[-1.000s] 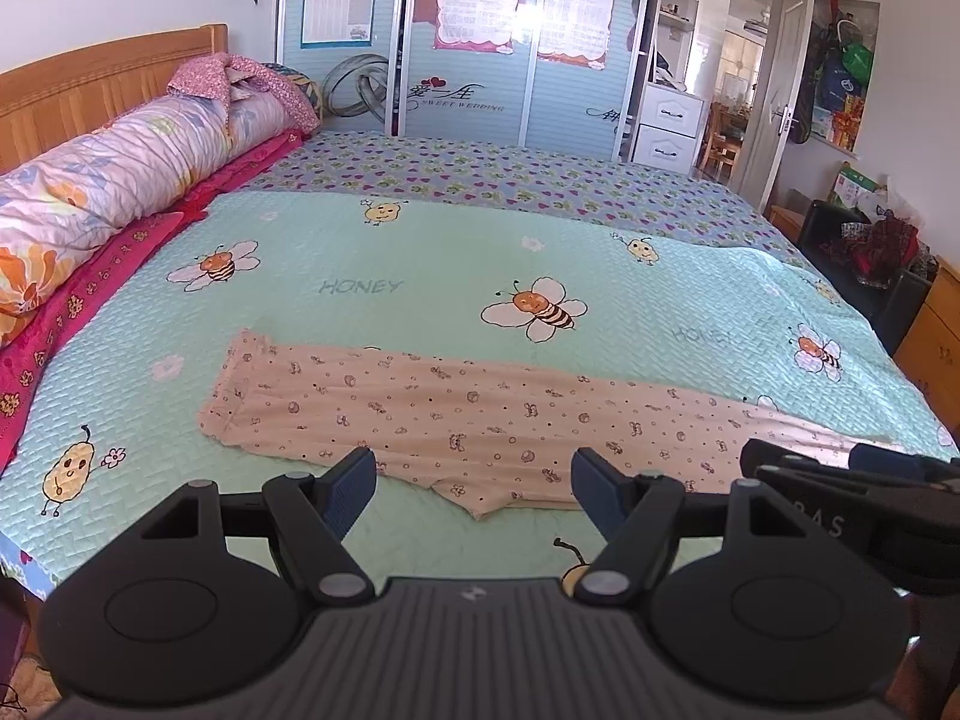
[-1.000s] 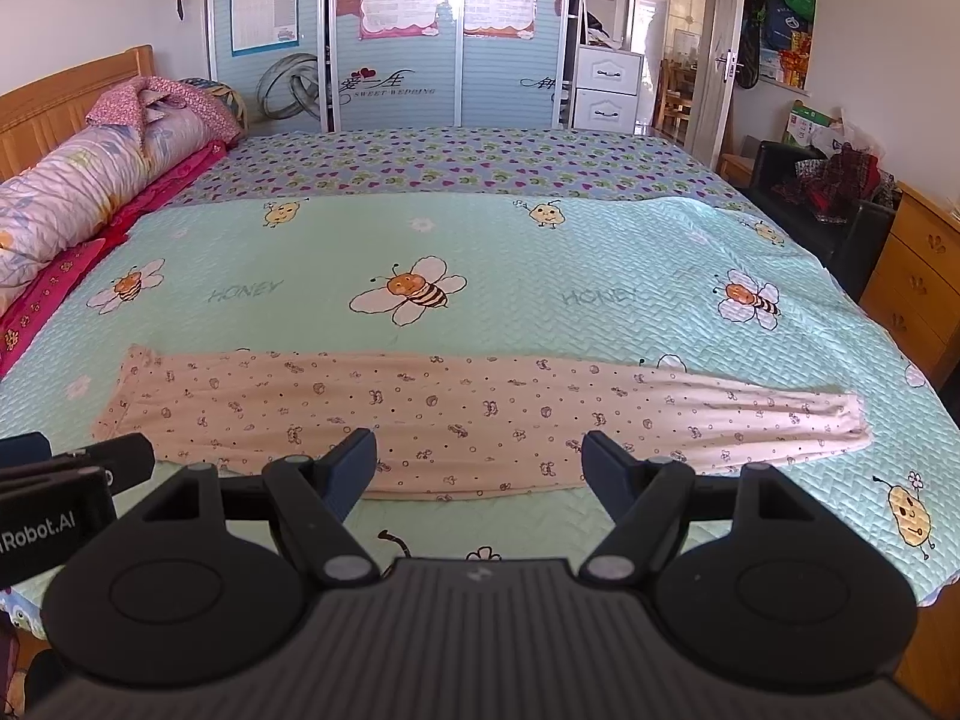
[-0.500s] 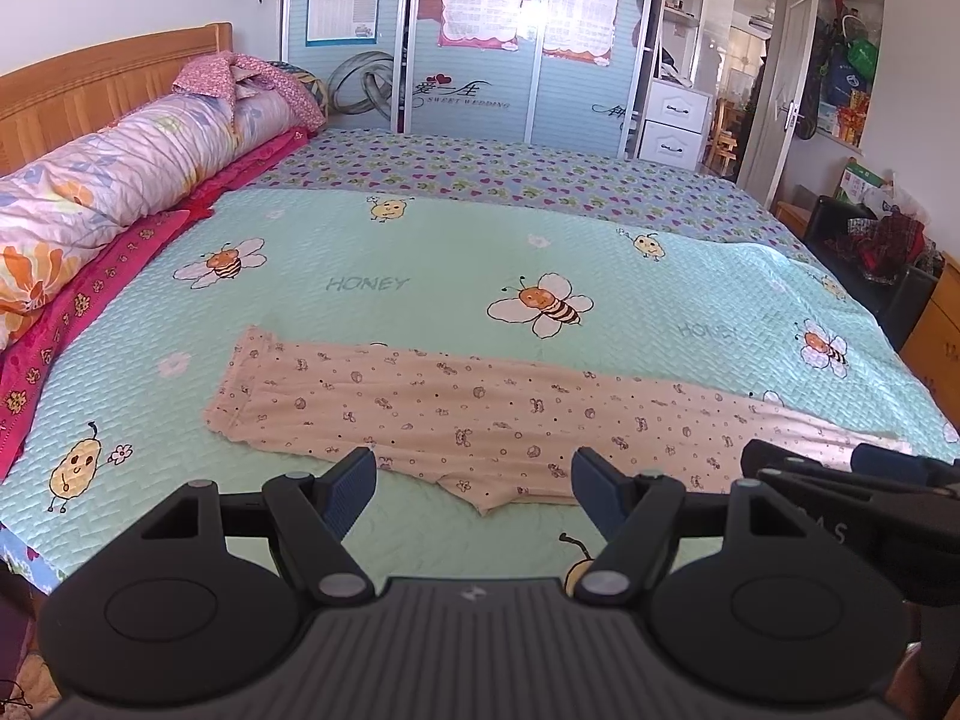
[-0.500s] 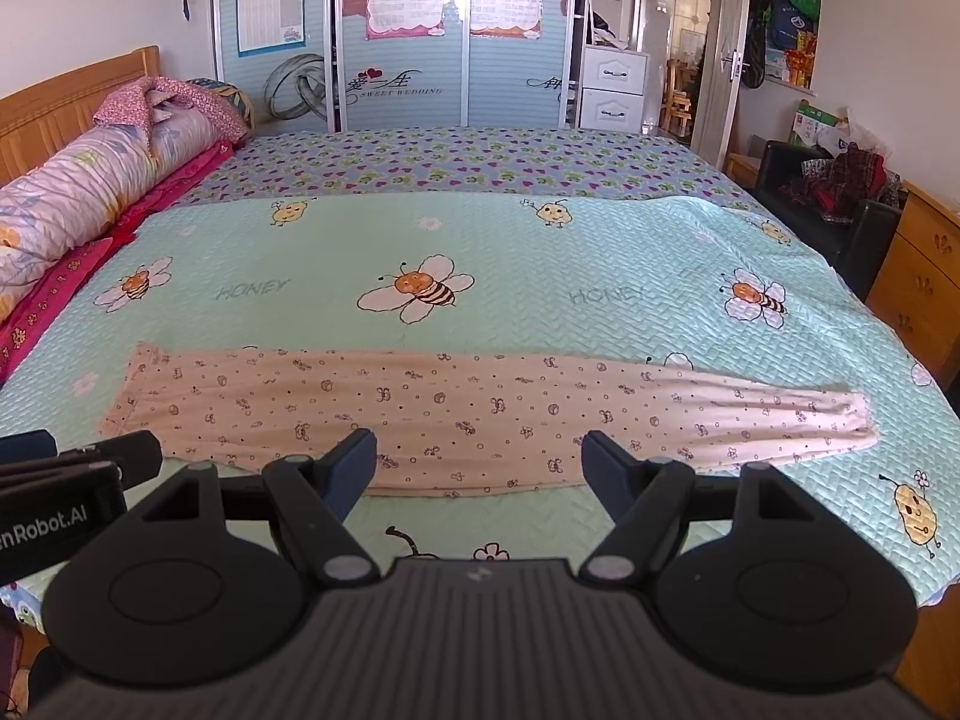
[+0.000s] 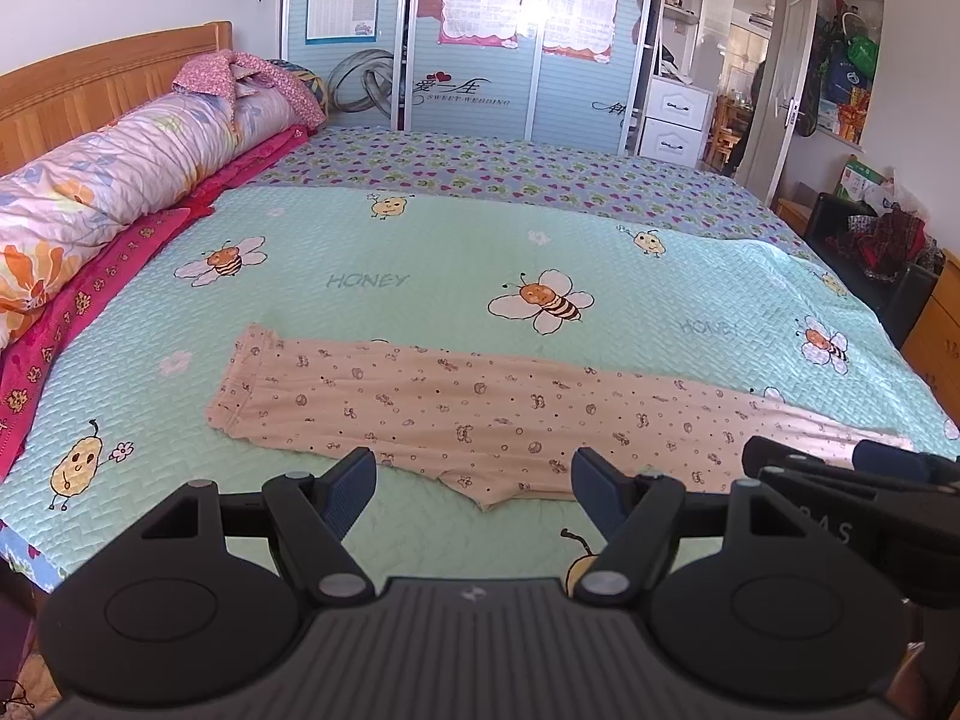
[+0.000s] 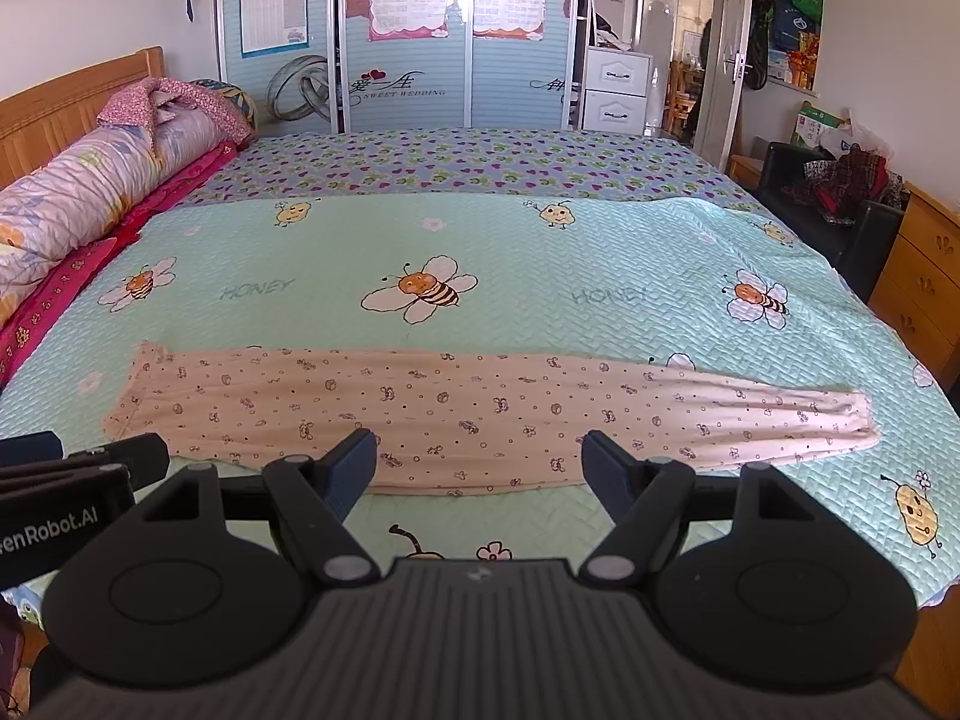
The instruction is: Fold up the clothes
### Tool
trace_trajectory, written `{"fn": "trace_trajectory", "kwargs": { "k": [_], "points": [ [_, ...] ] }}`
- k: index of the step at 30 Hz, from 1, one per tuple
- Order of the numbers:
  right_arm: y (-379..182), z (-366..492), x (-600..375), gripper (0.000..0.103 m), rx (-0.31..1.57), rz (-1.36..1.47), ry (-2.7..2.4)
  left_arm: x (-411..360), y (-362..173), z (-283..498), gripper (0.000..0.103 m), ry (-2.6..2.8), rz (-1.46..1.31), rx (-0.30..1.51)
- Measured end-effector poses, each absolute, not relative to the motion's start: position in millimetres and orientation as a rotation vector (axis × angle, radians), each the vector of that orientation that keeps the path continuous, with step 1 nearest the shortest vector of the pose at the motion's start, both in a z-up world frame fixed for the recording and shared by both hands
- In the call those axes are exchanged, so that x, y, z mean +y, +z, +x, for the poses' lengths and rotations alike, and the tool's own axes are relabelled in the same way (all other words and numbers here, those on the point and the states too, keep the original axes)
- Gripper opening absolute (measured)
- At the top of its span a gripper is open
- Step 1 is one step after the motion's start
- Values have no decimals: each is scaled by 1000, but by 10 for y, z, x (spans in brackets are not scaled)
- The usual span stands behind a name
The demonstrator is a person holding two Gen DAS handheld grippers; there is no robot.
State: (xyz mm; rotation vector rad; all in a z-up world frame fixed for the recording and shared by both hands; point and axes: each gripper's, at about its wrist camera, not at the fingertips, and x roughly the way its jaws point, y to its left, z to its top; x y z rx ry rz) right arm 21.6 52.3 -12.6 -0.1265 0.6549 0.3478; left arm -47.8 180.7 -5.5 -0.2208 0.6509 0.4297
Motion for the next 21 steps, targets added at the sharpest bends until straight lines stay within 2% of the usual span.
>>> {"fn": "trace_trajectory", "kwargs": {
  "k": [21],
  "points": [
    [-385,392,334,76,719,-81,334,1878,-314,-375,75,428,-223,721]
  ]
}}
